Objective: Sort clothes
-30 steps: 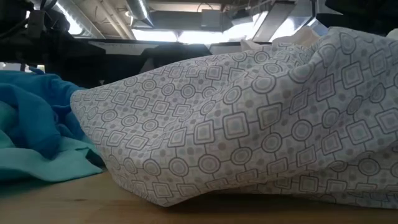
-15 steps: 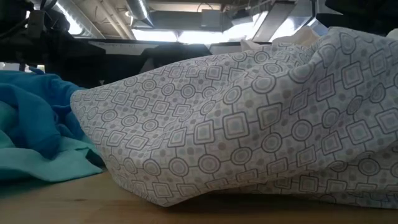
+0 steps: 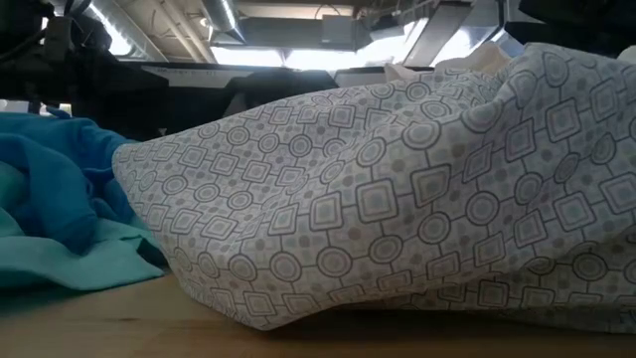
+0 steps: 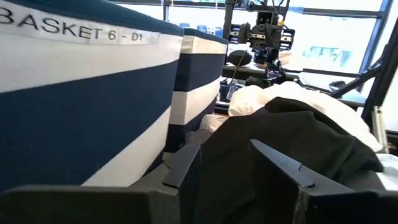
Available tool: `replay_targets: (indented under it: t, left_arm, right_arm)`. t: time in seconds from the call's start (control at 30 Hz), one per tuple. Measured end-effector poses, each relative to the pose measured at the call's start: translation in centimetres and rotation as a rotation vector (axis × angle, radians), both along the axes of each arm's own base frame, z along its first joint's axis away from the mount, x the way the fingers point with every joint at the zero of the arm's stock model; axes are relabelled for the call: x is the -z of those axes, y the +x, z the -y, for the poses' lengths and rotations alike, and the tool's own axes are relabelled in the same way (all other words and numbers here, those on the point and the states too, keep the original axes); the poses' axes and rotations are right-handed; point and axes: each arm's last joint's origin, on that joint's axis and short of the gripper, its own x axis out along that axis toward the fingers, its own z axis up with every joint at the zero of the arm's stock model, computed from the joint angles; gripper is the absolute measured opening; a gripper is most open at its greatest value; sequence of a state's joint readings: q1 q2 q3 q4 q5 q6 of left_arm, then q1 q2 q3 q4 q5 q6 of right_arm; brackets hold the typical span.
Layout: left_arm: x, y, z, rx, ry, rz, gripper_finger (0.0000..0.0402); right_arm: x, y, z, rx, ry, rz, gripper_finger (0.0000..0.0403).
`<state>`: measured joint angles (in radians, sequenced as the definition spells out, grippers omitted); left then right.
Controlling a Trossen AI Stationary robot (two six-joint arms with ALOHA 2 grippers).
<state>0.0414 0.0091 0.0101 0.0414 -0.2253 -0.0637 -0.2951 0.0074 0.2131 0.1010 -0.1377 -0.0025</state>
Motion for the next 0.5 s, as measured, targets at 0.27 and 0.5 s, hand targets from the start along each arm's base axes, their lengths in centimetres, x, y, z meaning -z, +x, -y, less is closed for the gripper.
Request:
replay_targets:
  t: [0.27, 0.5]
  left_arm:
    - [-0.01, -0.01, -0.03, -0.011, 0.084, -0.023, 0.0125]
    - [-0.01, -0.01, -0.03, -0.009, 0.022, -0.005, 0.0125]
  right_arm:
    - [-0.22, -0.06, -0.17, -0.077, 0.071, 0.030, 0.0221]
    - [-0.54, -0.16, -0.34, -0.209, 0.290, 0.081, 0.0221]
